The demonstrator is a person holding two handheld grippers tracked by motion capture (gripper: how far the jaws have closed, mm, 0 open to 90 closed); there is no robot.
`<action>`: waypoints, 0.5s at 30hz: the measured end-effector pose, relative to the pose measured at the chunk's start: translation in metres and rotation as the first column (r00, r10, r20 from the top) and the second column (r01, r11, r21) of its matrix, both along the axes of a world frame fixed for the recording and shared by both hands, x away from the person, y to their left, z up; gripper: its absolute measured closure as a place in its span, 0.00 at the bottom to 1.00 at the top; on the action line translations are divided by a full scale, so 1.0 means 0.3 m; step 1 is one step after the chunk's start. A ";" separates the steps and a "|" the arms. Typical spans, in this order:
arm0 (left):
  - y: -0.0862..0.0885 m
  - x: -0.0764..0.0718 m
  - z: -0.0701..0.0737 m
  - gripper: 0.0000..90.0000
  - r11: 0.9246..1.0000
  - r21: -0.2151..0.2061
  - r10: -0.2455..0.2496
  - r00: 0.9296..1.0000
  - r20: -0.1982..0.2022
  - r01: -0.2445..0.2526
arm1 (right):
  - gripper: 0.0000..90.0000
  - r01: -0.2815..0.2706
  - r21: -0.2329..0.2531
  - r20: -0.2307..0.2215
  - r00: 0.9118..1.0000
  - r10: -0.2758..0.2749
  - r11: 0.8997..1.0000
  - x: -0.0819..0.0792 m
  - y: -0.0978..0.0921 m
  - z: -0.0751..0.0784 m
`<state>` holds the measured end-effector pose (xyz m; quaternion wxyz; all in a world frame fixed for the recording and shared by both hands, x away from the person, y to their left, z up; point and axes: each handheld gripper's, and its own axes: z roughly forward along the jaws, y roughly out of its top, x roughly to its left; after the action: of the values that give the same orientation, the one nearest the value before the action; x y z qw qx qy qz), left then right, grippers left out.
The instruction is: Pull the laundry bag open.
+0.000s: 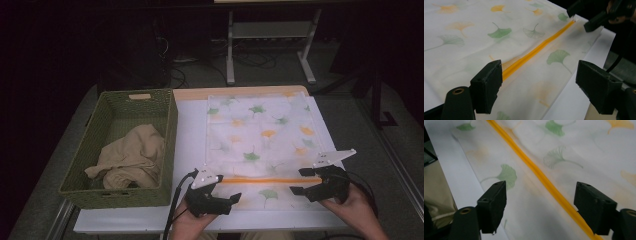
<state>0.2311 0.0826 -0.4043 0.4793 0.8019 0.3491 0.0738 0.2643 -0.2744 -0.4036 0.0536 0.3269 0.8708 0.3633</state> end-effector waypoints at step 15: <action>-0.301 0.143 0.018 0.31 0.998 -0.014 -0.063 0.975 -0.215 0.062 | 0.42 0.234 -0.050 -0.210 0.948 -0.240 0.971 0.051 -0.197 0.001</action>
<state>0.2740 -0.0075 -0.3989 0.4435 0.8141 0.3737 -0.0298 0.2796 -0.3334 -0.4034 0.0066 0.4657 0.8303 0.3061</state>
